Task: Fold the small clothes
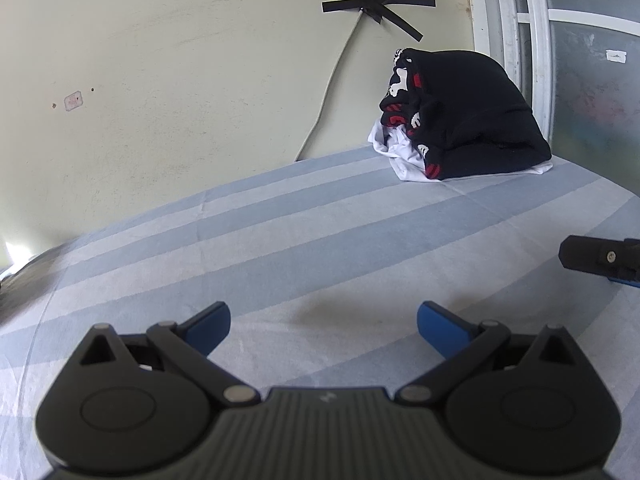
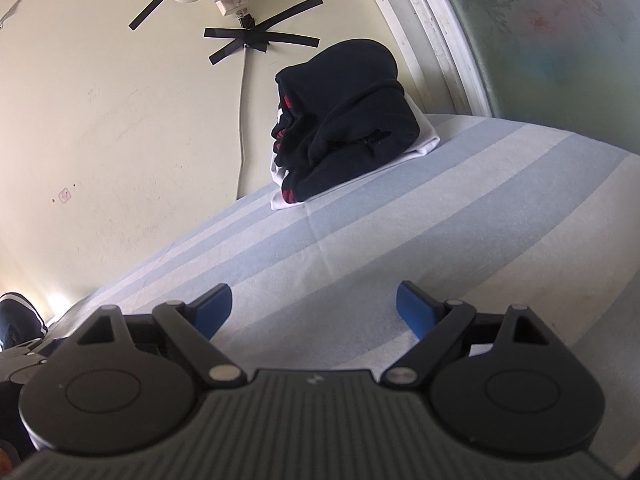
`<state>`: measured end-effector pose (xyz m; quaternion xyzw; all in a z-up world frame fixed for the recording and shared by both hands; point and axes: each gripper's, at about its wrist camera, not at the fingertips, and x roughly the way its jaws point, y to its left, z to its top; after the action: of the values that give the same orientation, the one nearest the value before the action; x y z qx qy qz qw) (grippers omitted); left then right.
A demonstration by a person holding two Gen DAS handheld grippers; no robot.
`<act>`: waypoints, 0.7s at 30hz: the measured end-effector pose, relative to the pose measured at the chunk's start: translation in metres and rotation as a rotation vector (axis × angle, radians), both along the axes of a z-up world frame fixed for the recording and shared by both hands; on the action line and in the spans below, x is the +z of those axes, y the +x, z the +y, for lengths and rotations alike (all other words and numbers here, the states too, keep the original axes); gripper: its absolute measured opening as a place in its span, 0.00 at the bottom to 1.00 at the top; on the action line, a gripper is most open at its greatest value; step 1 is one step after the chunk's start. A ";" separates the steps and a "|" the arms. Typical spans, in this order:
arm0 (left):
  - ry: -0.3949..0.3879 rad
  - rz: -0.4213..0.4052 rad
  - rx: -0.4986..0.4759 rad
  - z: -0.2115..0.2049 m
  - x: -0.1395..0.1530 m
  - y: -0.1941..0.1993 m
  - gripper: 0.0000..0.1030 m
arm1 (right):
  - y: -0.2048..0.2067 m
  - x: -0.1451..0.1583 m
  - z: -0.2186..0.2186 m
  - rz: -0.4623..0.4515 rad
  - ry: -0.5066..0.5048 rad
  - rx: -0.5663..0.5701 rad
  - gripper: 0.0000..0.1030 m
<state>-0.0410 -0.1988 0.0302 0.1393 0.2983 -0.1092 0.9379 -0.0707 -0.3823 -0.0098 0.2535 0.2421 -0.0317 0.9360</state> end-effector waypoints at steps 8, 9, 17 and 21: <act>-0.077 -0.087 -0.023 0.008 0.010 -0.011 1.00 | 0.000 0.000 0.001 -0.001 -0.001 0.004 0.90; -0.085 -0.093 -0.031 0.008 0.011 -0.012 1.00 | 0.000 0.000 0.001 -0.001 -0.002 0.005 0.90; -0.115 -0.152 -0.004 0.015 0.017 -0.018 1.00 | 0.001 0.001 0.002 0.001 -0.010 0.011 0.91; -0.140 -0.104 -0.013 0.019 0.017 -0.014 1.00 | 0.002 0.001 0.003 0.004 -0.016 0.011 0.91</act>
<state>-0.0550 -0.1796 0.0469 0.0808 0.2398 -0.1283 0.9589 -0.0685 -0.3791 -0.0087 0.2447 0.2449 -0.0291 0.9377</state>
